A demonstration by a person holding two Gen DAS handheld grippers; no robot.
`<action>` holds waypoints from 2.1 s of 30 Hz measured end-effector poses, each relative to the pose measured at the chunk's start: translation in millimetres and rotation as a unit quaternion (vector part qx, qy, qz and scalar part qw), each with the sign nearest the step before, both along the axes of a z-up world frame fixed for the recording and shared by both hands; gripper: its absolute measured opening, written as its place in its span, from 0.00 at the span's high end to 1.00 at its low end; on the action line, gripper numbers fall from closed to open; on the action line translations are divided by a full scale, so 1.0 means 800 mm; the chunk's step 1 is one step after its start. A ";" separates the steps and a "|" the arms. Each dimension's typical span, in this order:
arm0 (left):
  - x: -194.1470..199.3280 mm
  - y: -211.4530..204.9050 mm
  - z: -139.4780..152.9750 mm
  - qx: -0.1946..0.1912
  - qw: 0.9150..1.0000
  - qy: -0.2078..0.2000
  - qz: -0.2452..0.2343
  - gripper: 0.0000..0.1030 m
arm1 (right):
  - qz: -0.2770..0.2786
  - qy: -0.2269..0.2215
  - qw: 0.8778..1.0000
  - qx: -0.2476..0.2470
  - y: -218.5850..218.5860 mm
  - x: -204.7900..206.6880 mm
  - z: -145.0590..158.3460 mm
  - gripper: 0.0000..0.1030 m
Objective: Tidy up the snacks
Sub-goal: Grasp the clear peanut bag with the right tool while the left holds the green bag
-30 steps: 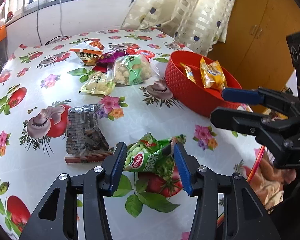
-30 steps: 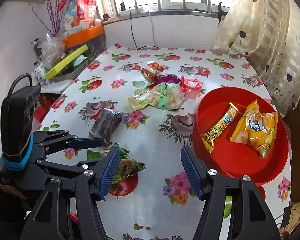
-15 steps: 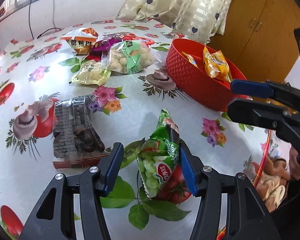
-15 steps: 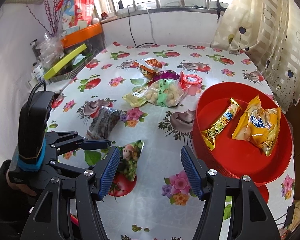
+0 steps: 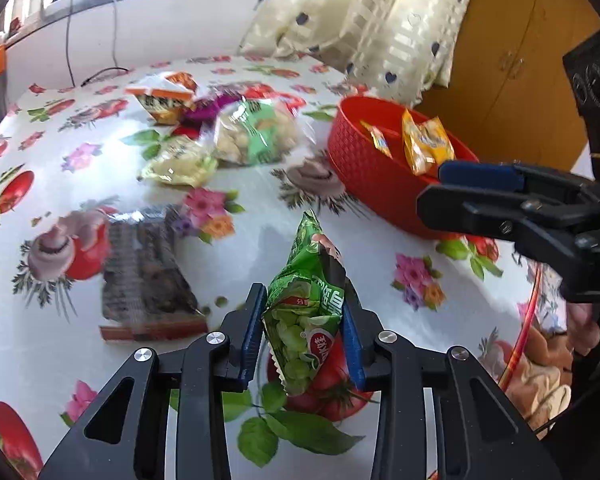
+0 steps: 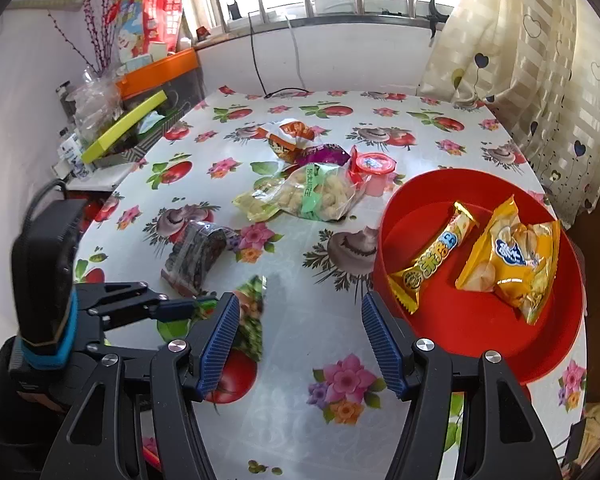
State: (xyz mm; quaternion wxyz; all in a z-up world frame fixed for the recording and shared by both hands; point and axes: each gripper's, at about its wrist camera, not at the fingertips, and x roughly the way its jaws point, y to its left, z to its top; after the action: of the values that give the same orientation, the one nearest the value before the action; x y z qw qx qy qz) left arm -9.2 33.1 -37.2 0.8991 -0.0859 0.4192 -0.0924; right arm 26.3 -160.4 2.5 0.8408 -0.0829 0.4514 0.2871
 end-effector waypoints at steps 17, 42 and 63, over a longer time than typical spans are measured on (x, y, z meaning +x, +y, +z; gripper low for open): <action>0.013 0.076 0.026 -0.024 0.996 -0.028 0.080 0.65 | 0.101 -0.024 0.993 -0.053 0.058 0.091 -0.002 0.41; 0.036 0.123 0.029 -0.042 0.993 -0.035 0.105 0.65 | 0.209 0.081 0.970 -0.093 0.110 0.161 -0.043 0.41; 0.030 0.123 0.036 -0.044 0.992 -0.036 0.112 0.64 | 0.194 0.018 0.963 -0.185 0.130 0.124 -0.077 0.61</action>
State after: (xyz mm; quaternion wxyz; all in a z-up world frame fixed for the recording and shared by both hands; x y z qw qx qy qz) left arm 14.4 131.5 -8.8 0.9137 -0.1681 0.3697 -0.0124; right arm 125.3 -56.4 -58.9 0.7309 -0.3171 0.4873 0.3575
